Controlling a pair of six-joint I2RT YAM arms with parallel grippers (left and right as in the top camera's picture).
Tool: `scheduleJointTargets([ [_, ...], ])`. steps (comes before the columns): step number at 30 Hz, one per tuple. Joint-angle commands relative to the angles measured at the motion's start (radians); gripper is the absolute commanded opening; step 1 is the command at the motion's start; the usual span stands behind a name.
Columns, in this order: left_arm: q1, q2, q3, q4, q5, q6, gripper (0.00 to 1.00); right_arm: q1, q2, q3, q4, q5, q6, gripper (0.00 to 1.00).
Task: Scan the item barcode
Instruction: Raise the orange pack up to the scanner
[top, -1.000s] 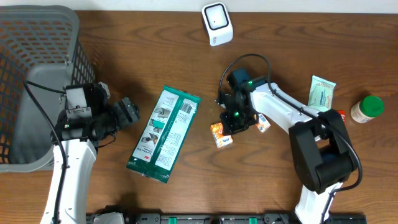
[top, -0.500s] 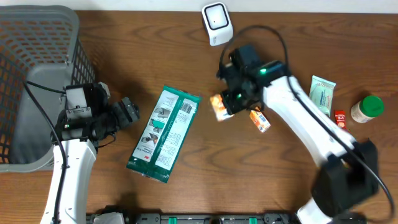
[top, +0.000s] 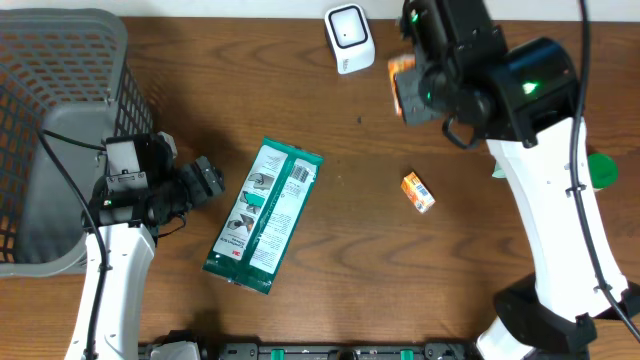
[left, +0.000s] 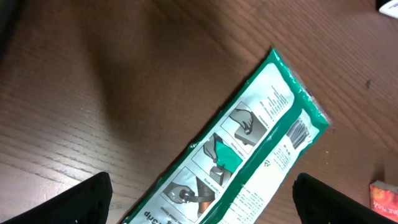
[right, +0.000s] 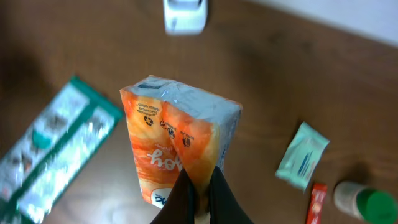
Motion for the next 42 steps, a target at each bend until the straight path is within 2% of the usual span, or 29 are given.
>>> scheduleJointTargets([
  [1,0.009,0.004,0.006,-0.003,-0.014,-0.013,0.93,-0.003,0.061,0.063,0.02,0.109,0.026,0.01],
  [8,0.009,0.004,0.006,-0.003,-0.014,-0.013,0.93,-0.002,0.18,0.05,0.177,0.306,0.018,0.01],
  [13,0.009,0.004,0.006,-0.003,-0.014,-0.013,0.93,-0.002,0.311,0.05,0.302,0.39,-0.086,0.01],
  [19,0.009,0.004,0.006,-0.003,-0.014,-0.013,0.93,-0.002,0.472,0.05,0.511,0.525,-0.275,0.01],
  [27,0.009,0.004,0.006,-0.003,-0.014,-0.013,0.93,-0.002,0.637,0.05,0.792,0.533,-0.568,0.01],
  [32,0.009,0.004,0.006,-0.003,-0.014,-0.013,0.93,0.008,0.705,0.05,0.937,0.532,-0.701,0.01],
  [38,0.009,0.004,0.006,-0.003,-0.014,-0.013,0.93,0.031,0.786,0.05,1.139,0.583,-0.946,0.01],
  [42,0.009,0.004,0.006,-0.003,-0.014,-0.013,0.93,0.035,0.829,0.05,1.207,0.597,-1.025,0.01],
])
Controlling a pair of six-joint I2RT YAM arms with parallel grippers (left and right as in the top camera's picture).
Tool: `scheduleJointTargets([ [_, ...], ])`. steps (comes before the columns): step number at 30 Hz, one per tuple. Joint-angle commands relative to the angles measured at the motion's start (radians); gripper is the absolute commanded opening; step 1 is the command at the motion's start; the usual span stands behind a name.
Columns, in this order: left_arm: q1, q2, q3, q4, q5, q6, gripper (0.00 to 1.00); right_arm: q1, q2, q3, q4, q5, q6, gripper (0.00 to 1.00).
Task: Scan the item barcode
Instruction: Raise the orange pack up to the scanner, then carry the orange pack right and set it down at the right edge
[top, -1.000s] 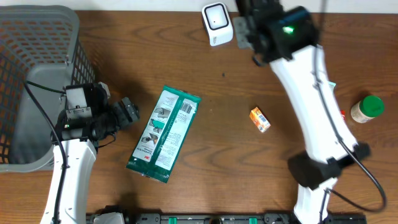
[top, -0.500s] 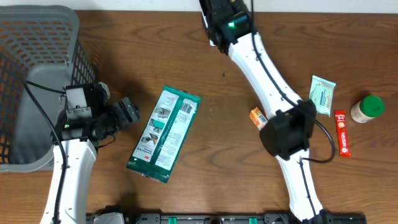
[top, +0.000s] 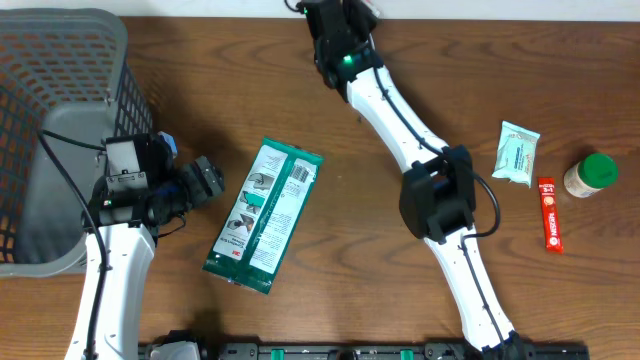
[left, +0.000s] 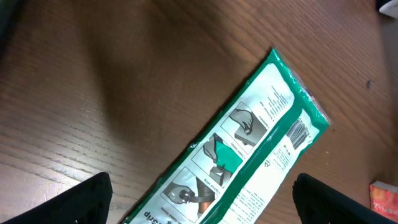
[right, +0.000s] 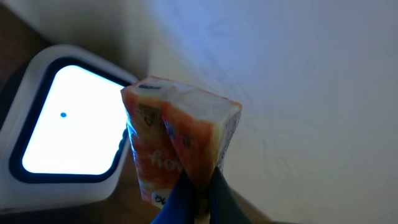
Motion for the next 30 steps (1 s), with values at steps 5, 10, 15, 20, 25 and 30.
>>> scheduleJointTargets([
  [5,0.009,0.004,0.006,-0.003,-0.013,-0.013,0.93,0.024,0.077,0.005,0.068,0.041,-0.127,0.01],
  [10,0.009,0.004,0.006,-0.003,-0.013,-0.013,0.93,0.026,0.09,0.005,0.074,0.023,-0.126,0.01],
  [15,0.009,0.004,0.006,-0.003,-0.013,-0.013,0.93,0.019,0.086,0.005,0.109,0.048,-0.069,0.01],
  [20,0.009,0.003,0.006,-0.003,-0.013,-0.013,0.93,0.021,0.032,0.006,0.089,0.086,-0.066,0.01],
  [25,0.009,0.004,0.006,-0.003,-0.013,-0.013,0.93,0.048,-0.135,0.006,-0.124,0.069,0.066,0.01],
  [30,0.009,0.003,0.006,-0.003,-0.013,-0.013,0.93,0.064,-0.346,0.006,-0.506,-0.113,0.275,0.01],
])
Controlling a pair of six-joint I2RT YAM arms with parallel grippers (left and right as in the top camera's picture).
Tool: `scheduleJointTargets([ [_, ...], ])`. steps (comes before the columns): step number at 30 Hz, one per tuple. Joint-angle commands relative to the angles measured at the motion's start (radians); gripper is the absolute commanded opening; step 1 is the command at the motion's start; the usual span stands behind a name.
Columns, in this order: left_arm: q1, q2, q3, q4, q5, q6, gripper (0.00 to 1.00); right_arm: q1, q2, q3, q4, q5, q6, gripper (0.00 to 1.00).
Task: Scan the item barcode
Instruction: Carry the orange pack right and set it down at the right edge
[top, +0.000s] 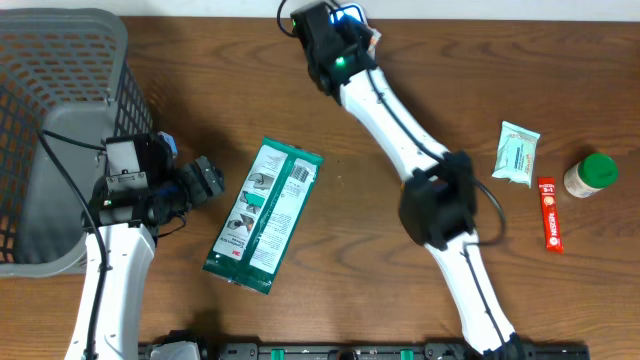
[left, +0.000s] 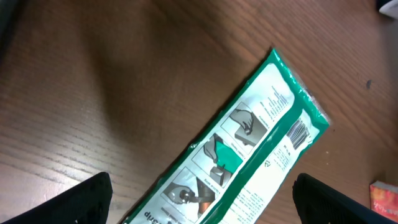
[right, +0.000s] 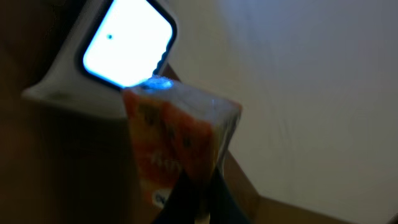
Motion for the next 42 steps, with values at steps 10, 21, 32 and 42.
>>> scheduleJointTargets([
  [10,0.009,0.004,0.006,-0.002,-0.013,-0.013,0.93,-0.099,-0.47,0.02,-0.8,-0.713,0.409,0.01],
  [21,0.009,0.003,0.006,-0.002,-0.013,-0.013,0.93,-0.33,-0.463,-0.211,-0.877,-0.787,0.472,0.01],
  [32,0.009,0.003,0.006,-0.002,-0.013,-0.013,0.93,-0.548,-0.463,-0.67,-0.703,-0.698,0.585,0.01],
  [42,0.009,0.003,0.006,-0.002,-0.013,-0.013,0.93,-0.648,-0.463,-0.896,-0.526,-0.492,0.711,0.13],
])
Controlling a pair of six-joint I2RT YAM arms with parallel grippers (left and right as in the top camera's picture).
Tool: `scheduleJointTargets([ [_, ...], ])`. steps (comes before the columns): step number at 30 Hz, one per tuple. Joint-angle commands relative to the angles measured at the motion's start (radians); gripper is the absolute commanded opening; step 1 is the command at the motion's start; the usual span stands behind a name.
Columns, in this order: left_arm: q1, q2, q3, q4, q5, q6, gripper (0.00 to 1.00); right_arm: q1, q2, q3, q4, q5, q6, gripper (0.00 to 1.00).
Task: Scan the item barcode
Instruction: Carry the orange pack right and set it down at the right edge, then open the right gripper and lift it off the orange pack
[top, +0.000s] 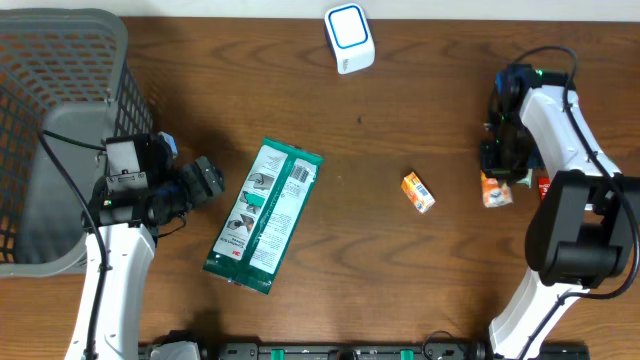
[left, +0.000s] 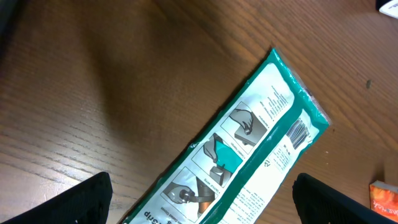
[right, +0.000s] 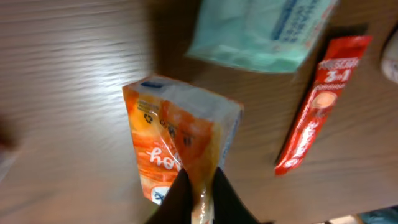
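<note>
A white scanner (top: 347, 37) with a blue-lit window stands at the back of the table. My right gripper (right: 198, 200) is shut on the seam of an orange snack packet (right: 174, 140). It holds the packet (top: 497, 190) low at the table's right side, far from the scanner; whether the packet touches the wood cannot be told. My left gripper (left: 202, 208) stands open over a long green-and-white pack (left: 249, 149), whose barcode faces up. In the overhead view the left gripper (top: 205, 180) sits just left of that pack (top: 265, 213).
A small orange box (top: 418, 191) lies mid-table. Beside the held packet lie a pale green sachet (right: 264, 28) and a red stick sachet (right: 317, 106). A grey mesh basket (top: 60, 60) fills the far left corner.
My right gripper, still shut on the orange packet, has gone from beside the scanner at the back to the right side of the table, by the sachets. The left arm has not moved.
The right gripper first held the orange packet above the table to the right of the scanner. Then it held the packet close to the scanner's lit window at two moments. Now the packet is down at the right side. The left gripper stayed open over the green pack throughout.
</note>
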Motion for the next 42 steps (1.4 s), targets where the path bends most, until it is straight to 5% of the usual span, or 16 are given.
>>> scheduleJointTargets([
  [1,0.009,0.003,0.006,-0.003,-0.014,-0.013,0.93,-0.029,0.002,-0.053,0.053,0.069,0.047,0.34],
  [8,0.009,0.003,0.006,-0.003,-0.014,-0.012,0.93,-0.043,0.002,-0.113,0.152,0.058,0.047,0.99],
  [17,0.009,0.004,0.006,-0.003,-0.014,-0.013,0.93,-0.043,0.001,-0.108,0.172,-0.007,0.026,0.99],
  [26,0.009,0.004,0.006,-0.003,-0.014,-0.013,0.93,-0.043,-0.02,0.089,0.033,0.033,0.053,0.99],
  [30,0.009,0.003,0.006,-0.003,-0.014,-0.013,0.93,-0.043,-0.019,0.093,0.058,-0.2,0.058,0.99],
  [31,0.009,0.003,0.006,-0.002,-0.014,-0.013,0.93,-0.043,-0.019,0.091,0.058,-0.267,0.058,0.96],
  [32,0.009,0.004,0.006,-0.003,-0.014,-0.013,0.93,-0.043,-0.019,0.087,0.058,-0.337,0.057,0.75],
  [34,0.009,0.004,0.006,-0.003,-0.014,-0.013,0.93,-0.042,-0.019,0.077,0.057,-0.417,0.038,0.19],
  [35,0.009,0.004,0.006,-0.003,-0.014,-0.013,0.93,-0.039,-0.019,0.068,0.057,-0.428,0.035,0.01],
  [42,0.009,0.004,0.006,-0.003,-0.014,-0.013,0.93,0.01,-0.019,-0.038,0.101,-0.433,0.04,0.02],
])
